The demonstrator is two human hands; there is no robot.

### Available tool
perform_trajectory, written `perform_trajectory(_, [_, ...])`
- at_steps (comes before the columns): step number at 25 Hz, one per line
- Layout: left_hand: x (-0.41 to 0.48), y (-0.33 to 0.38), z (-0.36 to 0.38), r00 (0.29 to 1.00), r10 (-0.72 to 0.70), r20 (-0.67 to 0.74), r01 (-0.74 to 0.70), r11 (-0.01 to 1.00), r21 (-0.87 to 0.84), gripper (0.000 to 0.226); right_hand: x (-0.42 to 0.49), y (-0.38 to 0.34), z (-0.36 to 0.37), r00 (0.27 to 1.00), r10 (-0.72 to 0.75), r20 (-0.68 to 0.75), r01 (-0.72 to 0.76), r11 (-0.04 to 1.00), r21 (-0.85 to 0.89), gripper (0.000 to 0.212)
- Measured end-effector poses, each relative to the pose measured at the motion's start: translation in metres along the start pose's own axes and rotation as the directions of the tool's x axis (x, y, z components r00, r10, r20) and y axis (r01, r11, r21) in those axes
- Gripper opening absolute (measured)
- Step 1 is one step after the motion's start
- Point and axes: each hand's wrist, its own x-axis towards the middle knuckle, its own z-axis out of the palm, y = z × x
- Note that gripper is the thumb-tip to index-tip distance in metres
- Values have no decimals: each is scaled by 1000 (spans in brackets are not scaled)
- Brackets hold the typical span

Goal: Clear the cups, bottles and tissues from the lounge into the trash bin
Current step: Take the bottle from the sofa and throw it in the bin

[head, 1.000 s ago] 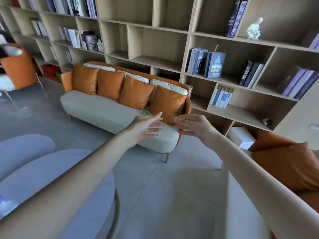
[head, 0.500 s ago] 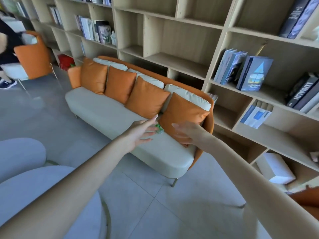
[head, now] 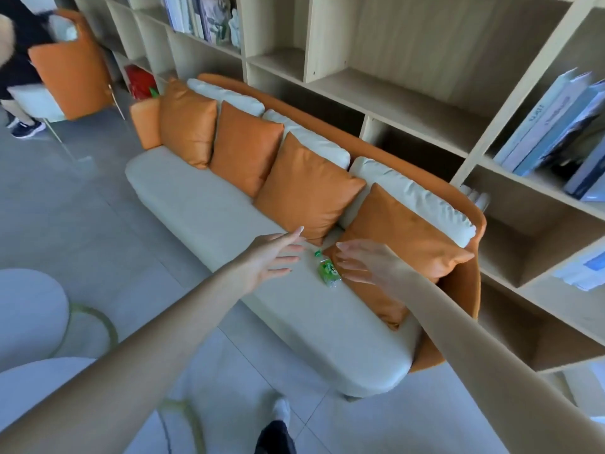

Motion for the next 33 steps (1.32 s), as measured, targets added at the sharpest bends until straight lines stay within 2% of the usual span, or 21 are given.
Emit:
perform_trajectory(6, [143,26,-10,994,-113,-6,113,994,2,45,142,-7,-20,994,109,-24,-109,994,8,35])
perform_trajectory(10, [240,10,1,988,-150,26,150,989,-4,36,224,12,-29,990,115,-79,-117,993,-23,33])
perform_trajectory(12, [286,-16,9,982,-190,10,191,981,-43,32,271,39,-32,986,129,-103,-133,991,-26,37])
perform_trajectory(15, [341,-66,20,965,-260,-13,259,964,-60,41,333,98,-33,979,144,-144,-157,984,-84,43])
perform_trajectory(19, [384,-130,27,935,-353,-33,349,933,-87,43,382,180,-27,967,147,-210,-187,964,-190,48])
perform_trajectory(23, [417,-172,29,914,-398,-79,387,914,-120,37,418,246,-13,958,7,-286,-151,860,-487,52])
perform_trajectory(27, [432,-190,30,908,-411,-83,400,909,-119,29,438,272,4,958,37,-285,-216,748,-627,68])
perform_trajectory(30, [434,-200,25,898,-430,-96,418,900,-128,29,442,280,17,955,-29,-295,-213,627,-750,73])
perform_trajectory(33, [431,-201,20,889,-448,-98,434,891,-137,30,441,281,23,949,-73,-308,-217,556,-802,70])
